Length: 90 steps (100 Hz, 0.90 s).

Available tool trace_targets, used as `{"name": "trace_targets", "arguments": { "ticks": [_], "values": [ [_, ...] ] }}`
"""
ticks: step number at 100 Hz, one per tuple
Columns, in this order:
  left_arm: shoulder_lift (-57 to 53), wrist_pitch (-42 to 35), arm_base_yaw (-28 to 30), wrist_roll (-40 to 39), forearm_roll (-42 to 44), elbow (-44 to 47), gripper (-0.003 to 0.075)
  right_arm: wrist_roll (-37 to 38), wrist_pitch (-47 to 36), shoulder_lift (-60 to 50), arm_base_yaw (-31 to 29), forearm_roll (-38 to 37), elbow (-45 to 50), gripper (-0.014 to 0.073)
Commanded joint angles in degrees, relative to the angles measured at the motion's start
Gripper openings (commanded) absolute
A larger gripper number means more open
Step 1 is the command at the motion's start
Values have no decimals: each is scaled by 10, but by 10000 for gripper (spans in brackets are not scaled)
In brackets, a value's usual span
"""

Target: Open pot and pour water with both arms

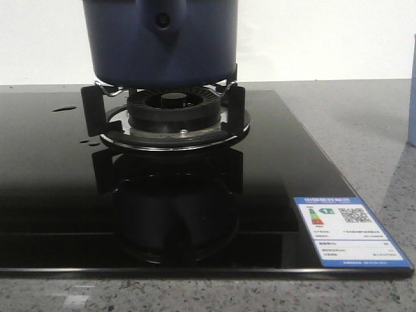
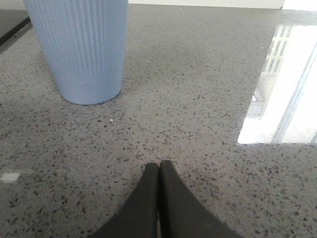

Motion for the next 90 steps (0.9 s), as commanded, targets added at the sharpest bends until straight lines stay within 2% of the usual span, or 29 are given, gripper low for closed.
{"name": "trace_targets", "arguments": {
  "ticks": [1, 90],
  "values": [
    [-14, -25, 0, -6, -7, 19, -19, 1, -11, -11, -3, -1, 15, -74],
    [-14, -25, 0, -6, -4, 19, -19, 1, -24, -11, -3, -14, 15, -74]
  ]
}}
